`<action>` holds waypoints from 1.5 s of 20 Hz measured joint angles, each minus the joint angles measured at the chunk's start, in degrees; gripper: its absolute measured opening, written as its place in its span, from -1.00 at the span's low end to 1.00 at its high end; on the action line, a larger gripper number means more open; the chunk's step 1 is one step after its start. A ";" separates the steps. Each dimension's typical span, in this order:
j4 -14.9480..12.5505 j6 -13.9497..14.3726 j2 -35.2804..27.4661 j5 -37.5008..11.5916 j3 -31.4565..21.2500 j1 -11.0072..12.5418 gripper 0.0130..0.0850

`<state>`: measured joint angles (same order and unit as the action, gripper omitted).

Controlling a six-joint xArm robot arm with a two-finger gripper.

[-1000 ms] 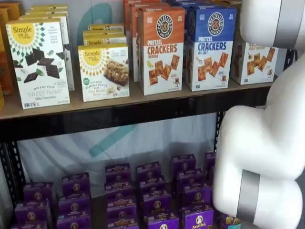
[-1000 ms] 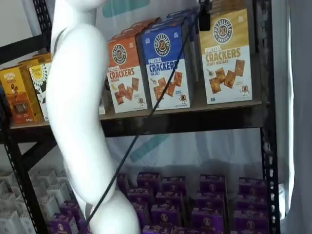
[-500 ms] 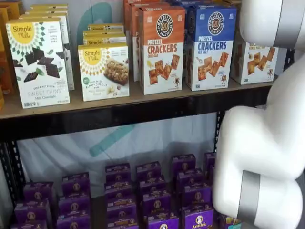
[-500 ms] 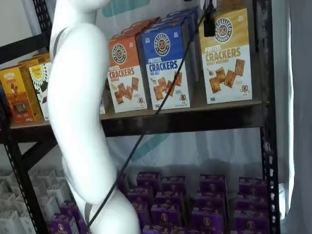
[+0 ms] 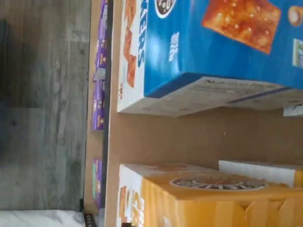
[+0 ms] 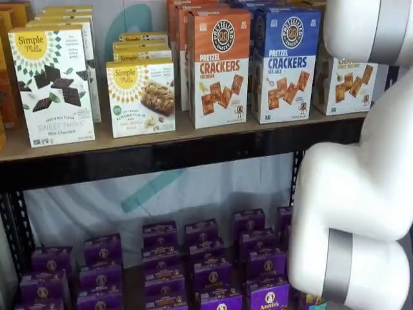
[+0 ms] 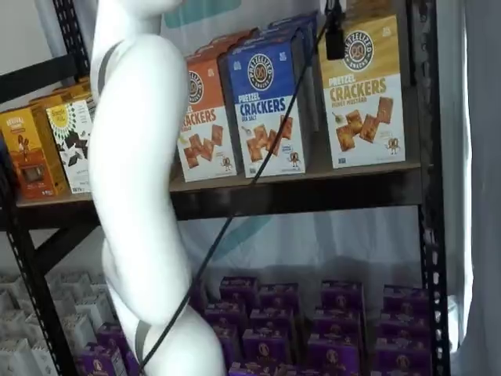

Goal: Retrieve the yellow and white box located on the top shelf, the sixth one from the left

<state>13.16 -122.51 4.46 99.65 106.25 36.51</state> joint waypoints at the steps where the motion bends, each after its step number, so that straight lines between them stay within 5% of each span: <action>1: -0.64 0.06 0.10 0.08 -0.07 -0.28 1.00; 12: -5.29 0.49 1.95 0.10 -2.83 -2.34 1.00; 21: -4.61 0.48 2.25 0.37 -3.30 -2.04 1.00; 25: -4.26 0.45 2.10 0.37 -2.86 -1.90 0.67; 30: -4.25 0.42 1.70 0.73 -2.16 -1.82 0.67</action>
<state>8.91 -122.09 6.16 100.38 104.09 34.69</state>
